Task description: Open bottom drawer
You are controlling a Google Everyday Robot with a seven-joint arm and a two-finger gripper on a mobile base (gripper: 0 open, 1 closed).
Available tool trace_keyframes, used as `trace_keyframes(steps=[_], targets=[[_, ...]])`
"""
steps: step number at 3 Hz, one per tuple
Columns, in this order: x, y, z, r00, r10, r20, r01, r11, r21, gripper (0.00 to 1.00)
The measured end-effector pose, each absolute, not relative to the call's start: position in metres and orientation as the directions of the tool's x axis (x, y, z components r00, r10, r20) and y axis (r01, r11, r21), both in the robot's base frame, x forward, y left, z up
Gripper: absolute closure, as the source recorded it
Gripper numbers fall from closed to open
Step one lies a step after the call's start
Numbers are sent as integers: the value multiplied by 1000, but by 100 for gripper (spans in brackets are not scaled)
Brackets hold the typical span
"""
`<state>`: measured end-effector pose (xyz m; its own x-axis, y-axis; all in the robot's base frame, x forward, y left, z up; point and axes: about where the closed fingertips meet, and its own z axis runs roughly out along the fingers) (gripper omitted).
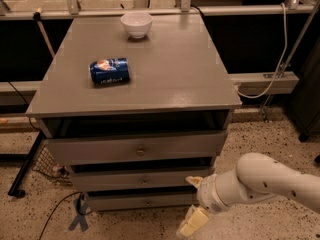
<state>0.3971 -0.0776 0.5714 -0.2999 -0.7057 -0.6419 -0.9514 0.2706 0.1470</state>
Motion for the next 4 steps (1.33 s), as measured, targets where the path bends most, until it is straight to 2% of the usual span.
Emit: trace_keyframes(steps=[1, 2, 4], targets=[[397, -56, 528, -325, -649, -688, -945, 240, 220, 0], [397, -56, 528, -325, -649, -688, -945, 241, 220, 0], [395, -59, 467, -403, -631, -663, -915, 298, 272, 0]])
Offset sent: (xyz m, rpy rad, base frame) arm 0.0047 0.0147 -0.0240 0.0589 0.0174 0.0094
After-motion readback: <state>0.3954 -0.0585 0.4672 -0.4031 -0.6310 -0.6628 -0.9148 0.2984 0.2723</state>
